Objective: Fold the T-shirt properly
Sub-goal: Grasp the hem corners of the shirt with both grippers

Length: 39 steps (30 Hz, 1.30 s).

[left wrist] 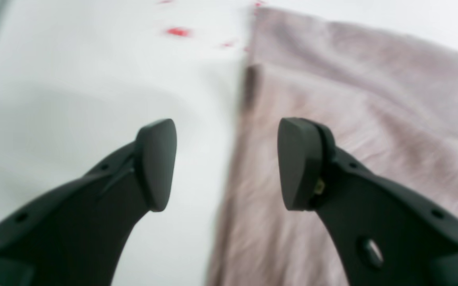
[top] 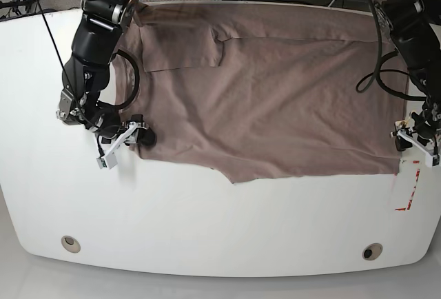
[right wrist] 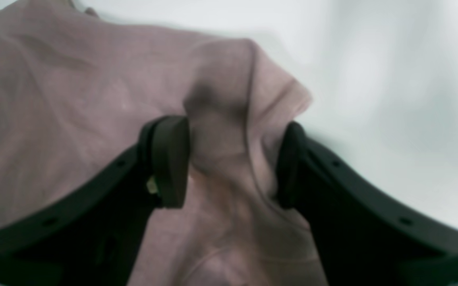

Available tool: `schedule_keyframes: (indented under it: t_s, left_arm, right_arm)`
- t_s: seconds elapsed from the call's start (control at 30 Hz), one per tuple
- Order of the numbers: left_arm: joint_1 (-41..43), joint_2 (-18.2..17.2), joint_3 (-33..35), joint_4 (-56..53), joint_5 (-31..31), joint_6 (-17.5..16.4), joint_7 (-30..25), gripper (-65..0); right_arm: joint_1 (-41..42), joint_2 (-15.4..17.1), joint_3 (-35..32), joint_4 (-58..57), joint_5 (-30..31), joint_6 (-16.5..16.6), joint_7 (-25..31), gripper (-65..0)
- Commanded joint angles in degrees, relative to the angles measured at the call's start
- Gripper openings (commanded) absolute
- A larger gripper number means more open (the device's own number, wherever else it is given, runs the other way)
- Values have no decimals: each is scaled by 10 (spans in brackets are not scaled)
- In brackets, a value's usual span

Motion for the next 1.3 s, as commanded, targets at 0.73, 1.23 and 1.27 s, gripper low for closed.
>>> schedule_keyframes:
  t_s: [0.73, 1.23, 1.27]
  left_arm:
    - [-34, -19, 140, -169, -4, 39, -135, -440]
    - [12, -17, 209, -51, -8, 28, -143, -650]
    - [19, -17, 208, -36, -8, 28, -134, -650]
  right_arm:
    - [11, 3, 0, 11, 2, 3, 2, -617]
    - [-36, 4, 1, 121, 6, 3, -28, -650]
    - [-40, 4, 2, 133, 3, 3, -36, -650]
